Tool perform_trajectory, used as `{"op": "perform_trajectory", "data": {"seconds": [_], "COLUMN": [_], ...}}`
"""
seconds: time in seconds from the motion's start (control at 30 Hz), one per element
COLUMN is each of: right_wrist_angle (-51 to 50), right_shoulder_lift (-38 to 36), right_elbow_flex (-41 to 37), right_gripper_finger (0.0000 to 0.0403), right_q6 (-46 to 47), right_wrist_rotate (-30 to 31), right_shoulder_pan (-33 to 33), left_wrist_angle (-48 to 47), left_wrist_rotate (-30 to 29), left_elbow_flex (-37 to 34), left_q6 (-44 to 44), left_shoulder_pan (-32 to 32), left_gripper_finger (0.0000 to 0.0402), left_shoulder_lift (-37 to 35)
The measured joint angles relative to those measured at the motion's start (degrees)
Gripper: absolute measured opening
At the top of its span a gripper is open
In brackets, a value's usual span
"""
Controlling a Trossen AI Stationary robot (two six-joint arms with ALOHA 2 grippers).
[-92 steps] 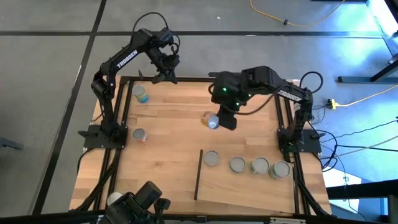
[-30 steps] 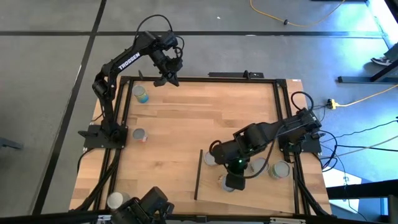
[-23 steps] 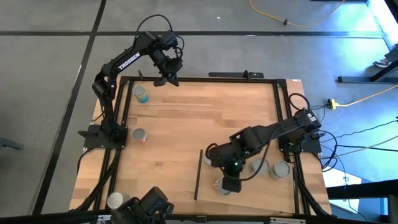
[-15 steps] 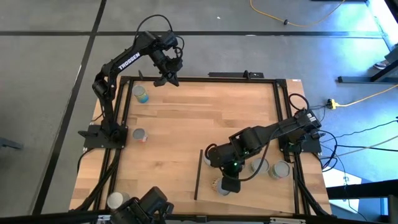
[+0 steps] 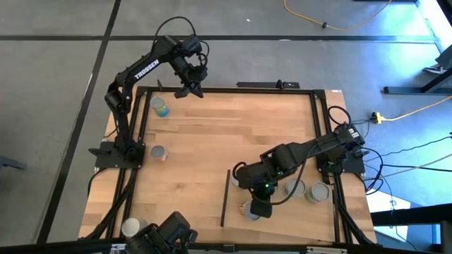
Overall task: Pick and place cans onto a shelf
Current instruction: Put the yellow canned black beans on the shelf aligned with the other pink canned chicken soup
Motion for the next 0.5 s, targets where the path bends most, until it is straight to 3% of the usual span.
{"op": "perform_trajectory", "data": {"seconds": [0.33,0.5], "right_wrist_angle": [0.0,0.0], "right_shoulder_lift": [0.0,0.0], "right_elbow_flex": [0.0,0.0], "right_gripper_finger": [0.0005,0.0023], "right_q6": [-1.1,-0.9], "right_wrist_rotate": [0.0,0.0], "right_shoulder_pan": [-0.3,-0.3], "left_wrist_angle": [0.0,0.0], "left_wrist_rotate": [0.0,0.0], "left_elbow_flex": [0.0,0.0], "left_q6": [0.0,0.0], "left_shoulder_pan": [0.0,0.0], "left_gripper_finger": [0.0000,0.0000], "left_shoulder_lift": [0.0,0.0]}}
